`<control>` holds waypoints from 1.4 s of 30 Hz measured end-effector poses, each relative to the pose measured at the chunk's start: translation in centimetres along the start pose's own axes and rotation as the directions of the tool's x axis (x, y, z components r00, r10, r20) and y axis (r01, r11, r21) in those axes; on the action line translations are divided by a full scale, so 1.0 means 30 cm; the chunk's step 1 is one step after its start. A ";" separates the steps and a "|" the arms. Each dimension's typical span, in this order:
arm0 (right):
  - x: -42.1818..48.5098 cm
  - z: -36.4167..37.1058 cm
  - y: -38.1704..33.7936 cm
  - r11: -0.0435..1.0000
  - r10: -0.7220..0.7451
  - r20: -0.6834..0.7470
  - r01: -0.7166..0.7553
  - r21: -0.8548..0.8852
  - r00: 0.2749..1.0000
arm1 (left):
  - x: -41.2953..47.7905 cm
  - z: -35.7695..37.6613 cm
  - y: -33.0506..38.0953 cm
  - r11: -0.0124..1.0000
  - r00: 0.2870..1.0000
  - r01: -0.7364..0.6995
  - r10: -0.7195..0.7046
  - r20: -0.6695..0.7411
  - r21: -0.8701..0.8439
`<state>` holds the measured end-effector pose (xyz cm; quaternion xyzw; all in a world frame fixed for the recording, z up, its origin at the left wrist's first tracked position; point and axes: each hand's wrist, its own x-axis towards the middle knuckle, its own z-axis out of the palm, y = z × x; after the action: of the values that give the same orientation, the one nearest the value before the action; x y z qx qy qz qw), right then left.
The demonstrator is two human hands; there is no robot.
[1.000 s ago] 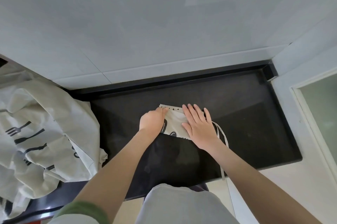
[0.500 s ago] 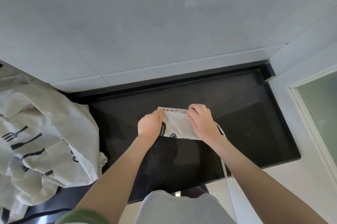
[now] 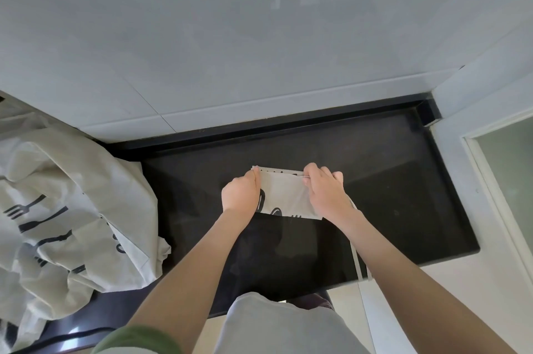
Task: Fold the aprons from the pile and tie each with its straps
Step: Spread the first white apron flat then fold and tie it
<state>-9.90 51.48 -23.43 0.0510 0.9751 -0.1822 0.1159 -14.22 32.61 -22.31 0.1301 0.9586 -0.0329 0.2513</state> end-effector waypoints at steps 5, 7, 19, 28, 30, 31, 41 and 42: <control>-0.003 0.016 -0.007 0.994 -0.031 -0.037 0.027 -0.102 0.999 | -0.014 -0.005 0.016 0.997 0.999 0.047 -0.047 -0.011 -0.063; -0.019 0.030 0.006 0.973 -0.104 -0.134 0.073 -0.218 0.985 | -0.029 -0.009 0.030 0.998 0.987 0.026 -0.036 -0.158 -0.062; -0.094 -0.017 0.142 1.000 0.004 -0.169 -0.009 -0.027 0.986 | 0.036 0.085 0.159 0.819 0.795 -0.553 0.573 -0.197 0.151; -0.133 -0.017 0.182 0.937 -0.237 -0.129 0.191 -0.292 0.963 | 0.018 0.058 0.170 0.866 0.849 -0.480 0.499 -0.173 0.141; -0.150 -0.016 0.190 0.941 -0.229 -0.113 0.190 -0.281 0.967 | 0.010 0.050 0.183 0.876 0.860 -0.450 0.478 -0.179 0.175; -0.154 -0.015 0.192 0.946 -0.213 -0.125 0.173 -0.274 0.969 | 0.008 0.046 0.194 0.890 0.871 -0.426 0.452 -0.194 0.162; -0.125 -0.120 0.087 0.967 0.204 -0.185 -0.169 0.191 0.961 | 0.001 -0.098 0.140 0.797 0.989 -0.080 0.138 0.050 -0.598; -0.129 -0.142 0.068 0.909 0.269 -0.088 -0.223 0.352 0.959 | -0.005 -0.112 0.135 0.735 0.992 -0.071 0.121 0.027 -0.675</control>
<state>-6.77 54.73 -19.32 0.2049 0.9204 -0.3271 0.0617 -14.60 36.90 -19.29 0.0788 0.8886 0.3235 0.3156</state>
